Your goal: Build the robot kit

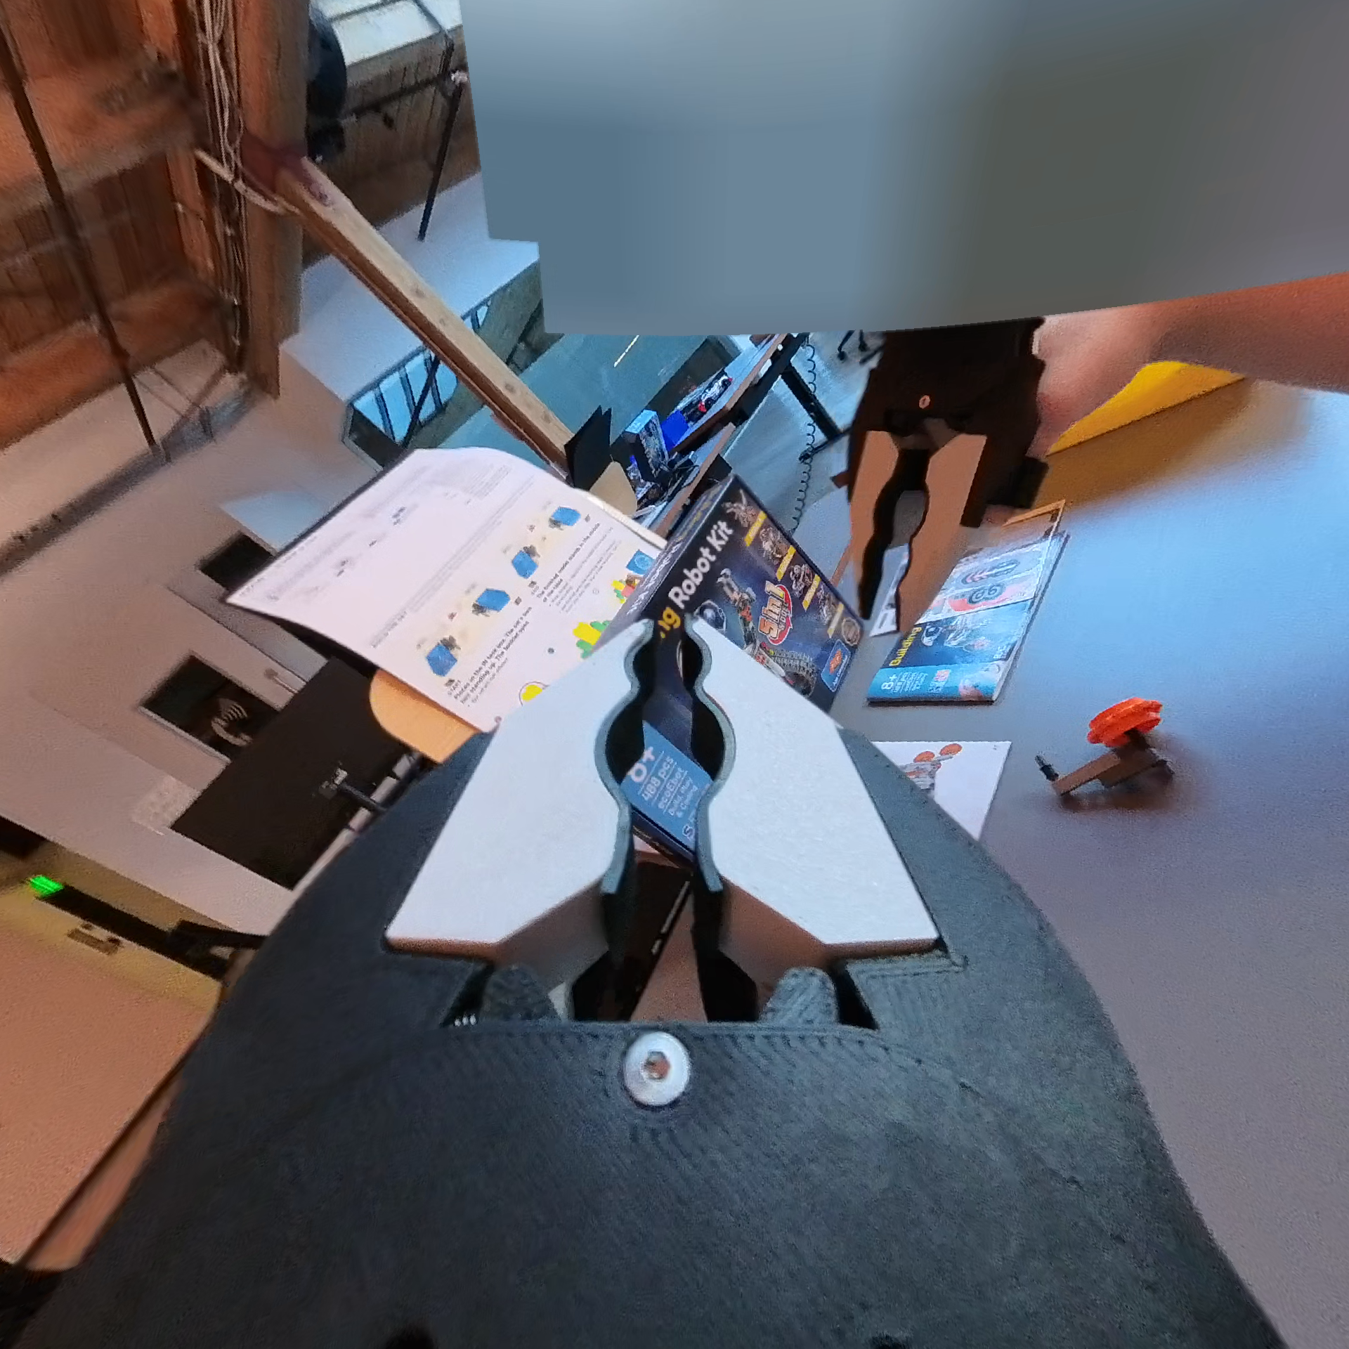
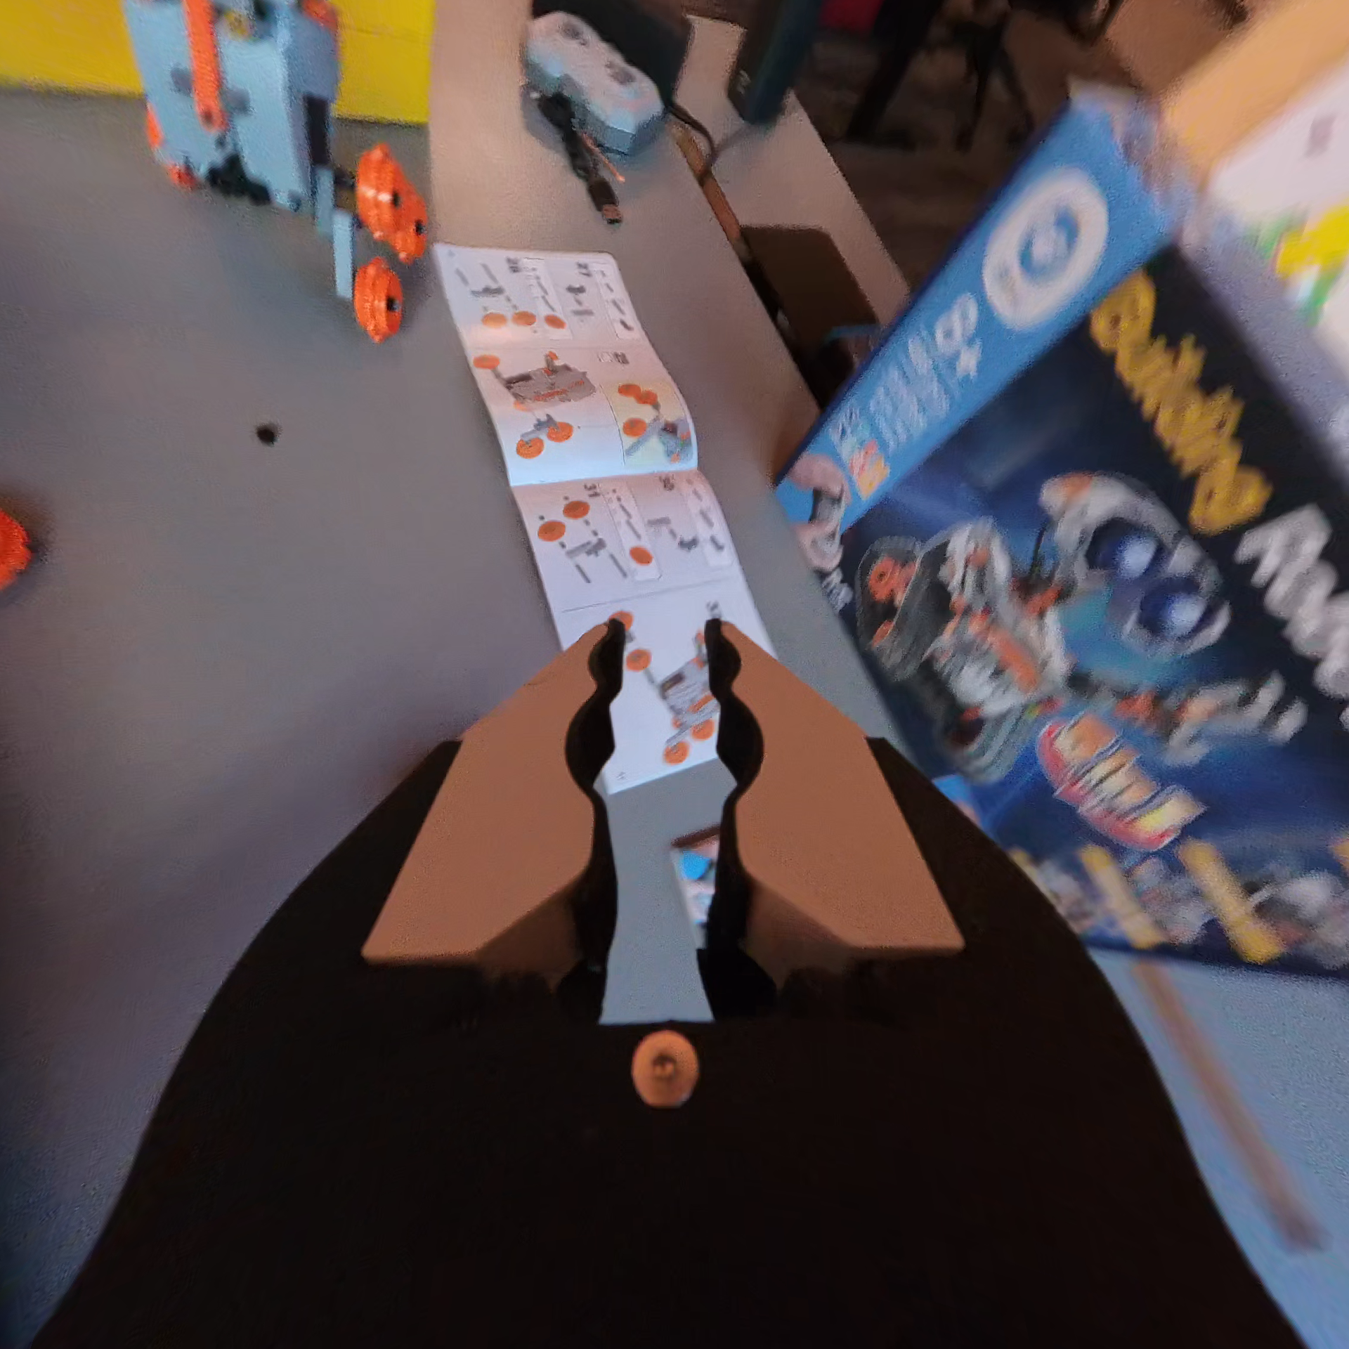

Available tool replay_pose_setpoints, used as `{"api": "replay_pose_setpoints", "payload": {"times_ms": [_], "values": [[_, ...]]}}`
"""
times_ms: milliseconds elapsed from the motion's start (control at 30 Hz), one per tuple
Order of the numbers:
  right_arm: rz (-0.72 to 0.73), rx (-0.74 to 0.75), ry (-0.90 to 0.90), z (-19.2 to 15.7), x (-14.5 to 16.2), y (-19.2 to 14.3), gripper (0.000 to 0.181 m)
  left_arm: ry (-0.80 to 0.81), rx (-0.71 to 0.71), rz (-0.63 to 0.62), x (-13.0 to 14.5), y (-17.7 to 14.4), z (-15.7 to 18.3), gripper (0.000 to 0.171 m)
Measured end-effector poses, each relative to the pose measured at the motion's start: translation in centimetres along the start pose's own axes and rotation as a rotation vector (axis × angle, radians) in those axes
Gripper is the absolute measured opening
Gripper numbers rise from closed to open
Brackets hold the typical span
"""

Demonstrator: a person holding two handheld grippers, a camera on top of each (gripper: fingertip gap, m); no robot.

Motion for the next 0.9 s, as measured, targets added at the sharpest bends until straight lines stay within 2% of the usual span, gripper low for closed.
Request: {"api": "replay_pose_setpoints", "payload": {"times_ms": [133,233,300,500,533,633,700,767,900], "values": [[0.087,-0.128,0.422,-1.6,3.9,1.5,0.02,-0.081,0.014,-0.06,0.6,-0.1,-0.9,0.004],[-0.09,-0.081,0.45,-4.4,6.8,4.1,0.019,-0.098,0.007,-0.102,1.3,0.1,-1.4,0.003],[-0.19,-0.014,0.47,-5.4,7.5,5.4,0.019,-0.105,0.012,-0.133,1.8,0.2,-1.3,0.004],[-0.431,0.056,0.552,-6.4,9.8,8.6,0.023,-0.112,0.033,-0.188,2.4,0.2,-0.9,0.004],[-0.466,0.057,0.56,-6.5,10.4,8.9,0.024,-0.111,0.037,-0.192,2.4,0.2,-0.8,0.004],[-0.451,0.048,0.532,-6.5,10.4,8.8,0.009,-0.121,0.07,-0.208,2.6,0.4,0.0,0.004],[-0.374,0.046,0.439,-6.4,9.6,8.4,0.009,-0.14,0.121,-0.213,2.9,0.7,1.0,0.003],[-0.237,0.006,0.326,-6.8,7.8,7.8,0.008,-0.178,0.205,-0.219,3.4,1.0,2.5,0.007],[0.142,-0.024,0.219,-7.6,2.8,4.9,0.007,-0.319,0.401,-0.232,4.1,1.8,6.1,0.014]]}}
Point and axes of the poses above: each gripper's, where its closed fingertips meet, y out along the fingers, x out of its underside, z = x × y across the jaws, the point moved 3 cm from there along -y, back along the fingers, and after that the axes turned 11 degrees about -x, right-handed, at the moved point
